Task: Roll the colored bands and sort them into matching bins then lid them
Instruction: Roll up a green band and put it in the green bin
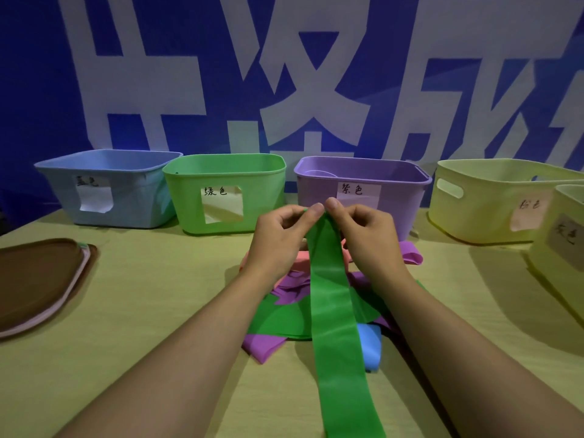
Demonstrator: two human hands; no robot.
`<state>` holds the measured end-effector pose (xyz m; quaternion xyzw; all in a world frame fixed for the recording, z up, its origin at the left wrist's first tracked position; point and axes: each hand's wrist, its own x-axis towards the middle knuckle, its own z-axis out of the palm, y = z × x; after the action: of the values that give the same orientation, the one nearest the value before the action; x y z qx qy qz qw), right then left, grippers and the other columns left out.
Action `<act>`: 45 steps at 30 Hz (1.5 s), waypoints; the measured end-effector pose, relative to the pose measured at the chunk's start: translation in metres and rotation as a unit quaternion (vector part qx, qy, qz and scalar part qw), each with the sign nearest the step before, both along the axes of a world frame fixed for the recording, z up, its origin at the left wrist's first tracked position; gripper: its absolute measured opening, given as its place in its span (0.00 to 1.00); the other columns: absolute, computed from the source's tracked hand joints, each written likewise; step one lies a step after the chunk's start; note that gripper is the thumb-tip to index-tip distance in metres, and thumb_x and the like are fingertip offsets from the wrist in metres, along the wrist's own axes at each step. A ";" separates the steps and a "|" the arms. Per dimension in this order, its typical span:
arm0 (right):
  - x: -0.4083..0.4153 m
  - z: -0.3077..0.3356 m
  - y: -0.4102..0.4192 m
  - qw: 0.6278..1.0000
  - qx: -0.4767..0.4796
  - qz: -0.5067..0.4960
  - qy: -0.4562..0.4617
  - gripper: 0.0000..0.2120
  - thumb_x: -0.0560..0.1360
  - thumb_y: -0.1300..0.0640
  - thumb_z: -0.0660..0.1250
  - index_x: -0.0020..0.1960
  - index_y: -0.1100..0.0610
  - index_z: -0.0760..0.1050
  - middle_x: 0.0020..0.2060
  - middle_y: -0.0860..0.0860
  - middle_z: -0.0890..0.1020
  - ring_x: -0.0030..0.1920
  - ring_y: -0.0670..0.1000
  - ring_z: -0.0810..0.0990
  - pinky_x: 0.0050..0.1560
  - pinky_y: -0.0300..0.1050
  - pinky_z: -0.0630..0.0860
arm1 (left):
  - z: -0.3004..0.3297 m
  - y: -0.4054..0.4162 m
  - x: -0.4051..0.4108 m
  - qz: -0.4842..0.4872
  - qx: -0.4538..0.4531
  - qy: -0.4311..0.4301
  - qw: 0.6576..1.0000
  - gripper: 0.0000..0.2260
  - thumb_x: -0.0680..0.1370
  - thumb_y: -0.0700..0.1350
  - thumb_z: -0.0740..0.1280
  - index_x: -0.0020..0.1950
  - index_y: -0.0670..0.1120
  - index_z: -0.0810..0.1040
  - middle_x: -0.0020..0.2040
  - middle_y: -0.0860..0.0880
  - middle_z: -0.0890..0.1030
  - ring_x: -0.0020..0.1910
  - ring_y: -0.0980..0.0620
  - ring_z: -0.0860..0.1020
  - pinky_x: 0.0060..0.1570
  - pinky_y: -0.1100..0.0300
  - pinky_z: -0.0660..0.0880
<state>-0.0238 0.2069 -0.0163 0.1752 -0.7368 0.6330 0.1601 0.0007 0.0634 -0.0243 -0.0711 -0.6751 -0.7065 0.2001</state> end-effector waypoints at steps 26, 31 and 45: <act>-0.003 0.001 0.009 0.997 -0.044 0.063 -0.010 0.03 0.79 0.57 0.71 0.49 0.53 0.83 0.41 0.49 0.86 0.41 0.43 0.83 0.40 0.37 0.80 | 0.004 -0.001 0.001 -0.001 -0.001 0.032 0.999 0.08 0.77 0.36 0.73 0.49 0.50 0.85 0.47 0.45 0.88 0.48 0.49 0.86 0.48 0.54 0.84; -0.005 -0.001 0.010 0.996 -0.060 0.071 -0.012 0.03 0.78 0.59 0.72 0.51 0.54 0.84 0.45 0.52 0.87 0.47 0.48 0.86 0.46 0.41 0.83 | 0.005 -0.001 0.002 -0.002 0.007 0.025 1.000 0.08 0.77 0.34 0.73 0.52 0.46 0.85 0.50 0.39 0.86 0.51 0.42 0.86 0.51 0.50 0.84; -0.005 -0.005 0.007 0.992 -0.078 0.097 -0.026 0.06 0.77 0.62 0.73 0.54 0.58 0.83 0.48 0.55 0.87 0.50 0.52 0.87 0.48 0.41 0.82 | 0.004 0.000 0.003 0.031 0.004 -0.028 0.999 0.07 0.78 0.48 0.74 0.47 0.45 0.86 0.44 0.46 0.88 0.45 0.47 0.87 0.51 0.51 0.84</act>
<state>-0.0290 0.2141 -0.0213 0.2162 -0.6687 0.7055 0.0914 0.0041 0.0633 -0.0199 -0.0295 -0.6797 -0.7040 0.2037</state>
